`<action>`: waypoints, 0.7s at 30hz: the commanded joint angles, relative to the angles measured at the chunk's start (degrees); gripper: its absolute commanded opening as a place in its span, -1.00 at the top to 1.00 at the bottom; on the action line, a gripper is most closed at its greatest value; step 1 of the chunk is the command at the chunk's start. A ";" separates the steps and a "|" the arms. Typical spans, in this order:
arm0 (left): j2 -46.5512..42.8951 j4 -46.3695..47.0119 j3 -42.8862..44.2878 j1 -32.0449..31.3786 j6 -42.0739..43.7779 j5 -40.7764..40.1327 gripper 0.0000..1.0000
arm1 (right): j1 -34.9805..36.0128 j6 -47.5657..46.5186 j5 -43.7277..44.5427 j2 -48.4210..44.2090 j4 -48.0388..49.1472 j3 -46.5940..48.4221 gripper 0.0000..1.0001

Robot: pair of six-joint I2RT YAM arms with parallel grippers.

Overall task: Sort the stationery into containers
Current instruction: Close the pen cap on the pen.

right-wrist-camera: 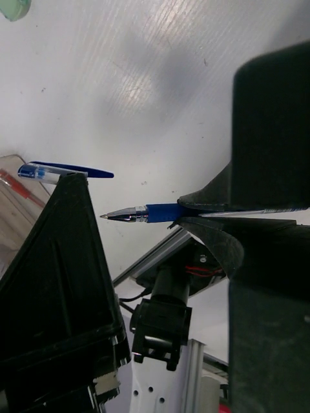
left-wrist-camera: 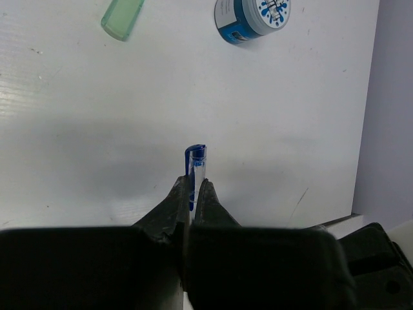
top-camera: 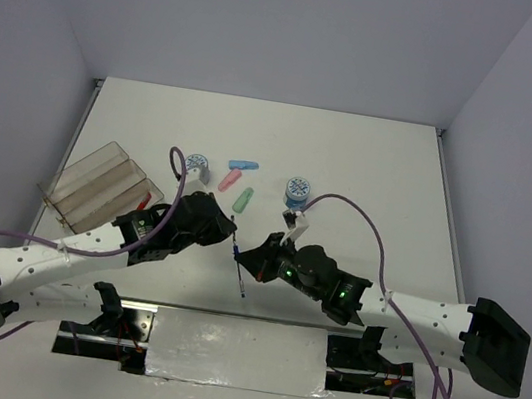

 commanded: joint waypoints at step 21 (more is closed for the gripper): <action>-2.64 4.20 -0.36 -0.73 0.74 -1.23 1.00 | 0.64 1.26 4.85 2.18 2.24 2.10 1.00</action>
